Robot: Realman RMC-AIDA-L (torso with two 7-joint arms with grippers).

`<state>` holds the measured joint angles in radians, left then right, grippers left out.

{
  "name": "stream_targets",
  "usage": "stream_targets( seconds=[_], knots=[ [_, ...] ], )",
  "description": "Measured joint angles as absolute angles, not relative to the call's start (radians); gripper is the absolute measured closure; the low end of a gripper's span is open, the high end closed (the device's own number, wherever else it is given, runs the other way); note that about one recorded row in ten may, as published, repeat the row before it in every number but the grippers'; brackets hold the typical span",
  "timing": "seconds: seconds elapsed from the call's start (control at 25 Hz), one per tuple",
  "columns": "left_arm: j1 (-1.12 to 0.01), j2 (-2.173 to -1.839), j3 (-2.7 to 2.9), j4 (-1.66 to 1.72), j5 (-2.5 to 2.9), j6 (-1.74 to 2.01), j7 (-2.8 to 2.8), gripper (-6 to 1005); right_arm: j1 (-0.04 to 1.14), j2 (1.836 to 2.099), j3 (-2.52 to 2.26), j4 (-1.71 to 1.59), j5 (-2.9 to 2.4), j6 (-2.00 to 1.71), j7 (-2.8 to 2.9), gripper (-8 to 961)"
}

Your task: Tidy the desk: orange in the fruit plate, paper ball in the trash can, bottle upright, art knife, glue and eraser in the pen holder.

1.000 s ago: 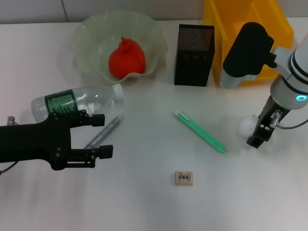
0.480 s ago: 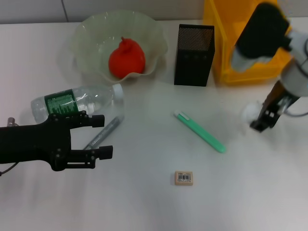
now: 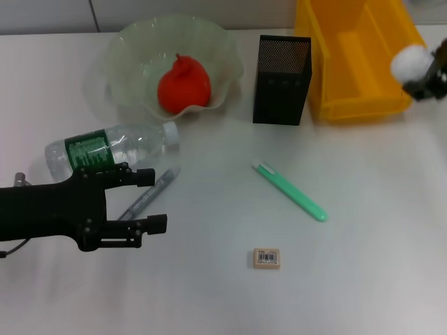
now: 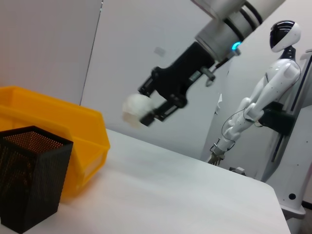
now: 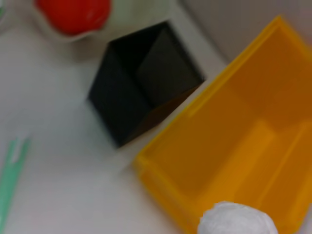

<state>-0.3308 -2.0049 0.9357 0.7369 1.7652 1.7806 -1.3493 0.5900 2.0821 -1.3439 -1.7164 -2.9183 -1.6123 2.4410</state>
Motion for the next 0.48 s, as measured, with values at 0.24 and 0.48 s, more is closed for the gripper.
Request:
stream_targets(
  seconds=[0.24, 0.48],
  knots=[
    [-0.332, -2.006, 0.932, 0.724, 1.765, 1.78, -1.342, 209, 0.592, 2.081, -1.343, -1.496, -2.918, -1.306, 2.411, 449],
    [-0.325, -2.007, 0.918, 0.724, 1.762, 1.779, -1.342, 211, 0.618, 2.079, -1.337, -1.348, -2.914, -1.127, 2.411, 443]
  ],
)
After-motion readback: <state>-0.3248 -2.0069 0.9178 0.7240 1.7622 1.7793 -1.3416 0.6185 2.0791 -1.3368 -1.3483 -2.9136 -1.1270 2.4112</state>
